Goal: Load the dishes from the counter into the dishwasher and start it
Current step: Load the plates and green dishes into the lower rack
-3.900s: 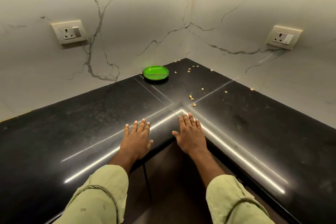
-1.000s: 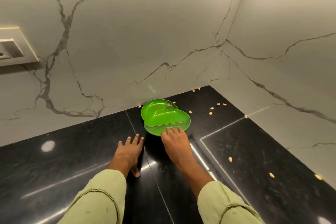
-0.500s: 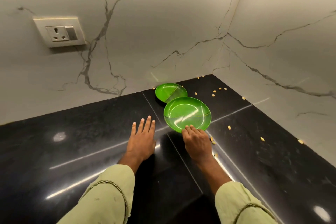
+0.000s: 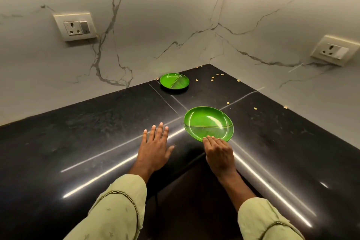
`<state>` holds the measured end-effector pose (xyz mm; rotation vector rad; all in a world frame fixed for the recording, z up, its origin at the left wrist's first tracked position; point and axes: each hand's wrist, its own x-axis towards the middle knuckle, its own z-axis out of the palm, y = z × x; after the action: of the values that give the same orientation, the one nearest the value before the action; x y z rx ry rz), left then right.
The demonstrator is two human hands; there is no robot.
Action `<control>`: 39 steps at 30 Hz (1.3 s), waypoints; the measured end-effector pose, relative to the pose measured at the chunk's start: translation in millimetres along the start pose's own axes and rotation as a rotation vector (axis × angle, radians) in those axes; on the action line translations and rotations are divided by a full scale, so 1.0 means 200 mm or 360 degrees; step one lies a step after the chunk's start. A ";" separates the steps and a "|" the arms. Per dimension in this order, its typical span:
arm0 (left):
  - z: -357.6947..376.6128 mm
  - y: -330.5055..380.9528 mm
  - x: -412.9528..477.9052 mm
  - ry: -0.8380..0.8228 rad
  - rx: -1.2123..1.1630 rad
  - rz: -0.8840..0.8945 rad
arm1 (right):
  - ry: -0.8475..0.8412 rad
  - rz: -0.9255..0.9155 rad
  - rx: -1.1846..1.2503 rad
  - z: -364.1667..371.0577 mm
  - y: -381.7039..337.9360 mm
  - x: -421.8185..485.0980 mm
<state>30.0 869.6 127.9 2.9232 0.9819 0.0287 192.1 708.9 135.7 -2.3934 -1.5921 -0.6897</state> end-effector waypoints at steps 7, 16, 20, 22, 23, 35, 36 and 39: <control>0.01 0.19 -0.43 0.0079 -0.0032 0.0115 | -0.0004 0.0094 0.0032 -0.27 -0.09 -0.47; 0.04 0.40 -1.10 -0.0037 0.0018 0.0337 | -0.0058 0.0259 -0.0022 -0.62 -0.30 -1.14; 0.03 0.42 -1.32 -0.0089 0.0005 0.0404 | -0.0042 0.0352 -0.0062 -0.74 -0.41 -1.35; 0.03 0.42 -1.41 -0.0105 0.0016 0.0454 | -0.0088 0.0410 -0.0074 -0.80 -0.47 -1.46; 0.03 0.43 -1.46 -0.0119 0.0012 0.0486 | -0.0101 0.0436 -0.0101 -0.82 -0.50 -1.53; 0.25 0.47 -2.03 -0.0373 -0.0001 0.0838 | -0.0365 0.0736 -0.0217 -1.07 -0.95 -2.30; 0.28 0.48 -2.06 -0.0391 0.0019 0.0867 | -0.0426 0.0782 -0.0216 -1.08 -0.98 -2.36; 0.34 0.57 -2.17 -0.0435 0.0033 0.0970 | -0.0556 0.0935 -0.0188 -1.10 -1.05 -2.56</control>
<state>-244.8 514.5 67.4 3.0065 0.0409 -0.3420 -221.8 287.4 64.5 -2.9792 -0.8543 -0.2639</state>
